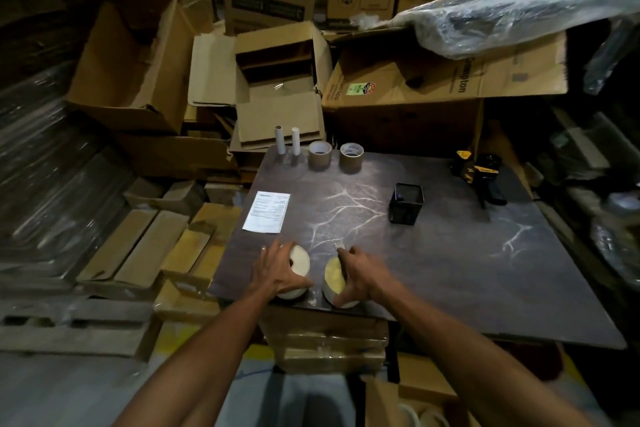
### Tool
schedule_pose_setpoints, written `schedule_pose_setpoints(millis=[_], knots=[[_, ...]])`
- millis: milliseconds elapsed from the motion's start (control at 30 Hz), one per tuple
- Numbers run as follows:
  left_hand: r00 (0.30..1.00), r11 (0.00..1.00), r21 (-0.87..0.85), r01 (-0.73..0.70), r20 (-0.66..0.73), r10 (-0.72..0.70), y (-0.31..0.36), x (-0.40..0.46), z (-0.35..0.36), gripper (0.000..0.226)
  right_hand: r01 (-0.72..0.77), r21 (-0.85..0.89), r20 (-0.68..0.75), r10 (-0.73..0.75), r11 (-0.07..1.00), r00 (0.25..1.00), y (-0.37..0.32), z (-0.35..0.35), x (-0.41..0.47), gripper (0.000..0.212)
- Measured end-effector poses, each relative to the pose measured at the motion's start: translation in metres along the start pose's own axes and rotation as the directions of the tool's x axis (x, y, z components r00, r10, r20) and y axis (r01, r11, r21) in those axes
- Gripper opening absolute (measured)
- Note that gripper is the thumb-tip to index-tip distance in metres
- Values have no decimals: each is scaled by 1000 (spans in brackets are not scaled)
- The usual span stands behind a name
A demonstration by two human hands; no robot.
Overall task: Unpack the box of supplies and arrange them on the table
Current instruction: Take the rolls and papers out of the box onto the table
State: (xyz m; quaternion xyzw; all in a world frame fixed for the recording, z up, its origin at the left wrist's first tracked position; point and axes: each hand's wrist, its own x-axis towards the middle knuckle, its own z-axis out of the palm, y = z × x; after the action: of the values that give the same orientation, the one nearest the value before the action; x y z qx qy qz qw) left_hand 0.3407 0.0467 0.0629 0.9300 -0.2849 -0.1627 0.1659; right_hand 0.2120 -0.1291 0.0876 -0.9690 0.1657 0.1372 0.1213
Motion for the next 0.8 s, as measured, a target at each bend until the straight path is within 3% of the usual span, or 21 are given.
schedule_pose_setpoints(millis=[200, 367, 467, 600, 700, 800], knots=[[995, 998, 57, 16, 102, -21, -1, 5, -5, 108, 18, 6, 8, -18, 1000, 1000, -11, 3, 12, 117], [995, 1000, 9, 19, 99, -20, 0, -6, 4, 126, 18, 28, 53, -20, 999, 998, -7, 2, 13, 119], [996, 994, -87, 68, 57, -64, -1, -17, 10, 132, 10, 135, 42, -15, 991, 999, -1, 10, 7, 125], [991, 991, -50, 127, -25, -129, 7, -37, 17, 131, -42, 332, 29, 34, 942, 999, 8, 19, -14, 141], [981, 981, -100, 165, -83, -173, 16, -56, 27, 132, -53, 408, 15, 52, 911, 999, 19, 23, -36, 137], [951, 974, -132, 185, -225, -211, 28, -86, 44, 123, -77, 439, 23, 75, 895, 997, 39, 34, -62, 128]])
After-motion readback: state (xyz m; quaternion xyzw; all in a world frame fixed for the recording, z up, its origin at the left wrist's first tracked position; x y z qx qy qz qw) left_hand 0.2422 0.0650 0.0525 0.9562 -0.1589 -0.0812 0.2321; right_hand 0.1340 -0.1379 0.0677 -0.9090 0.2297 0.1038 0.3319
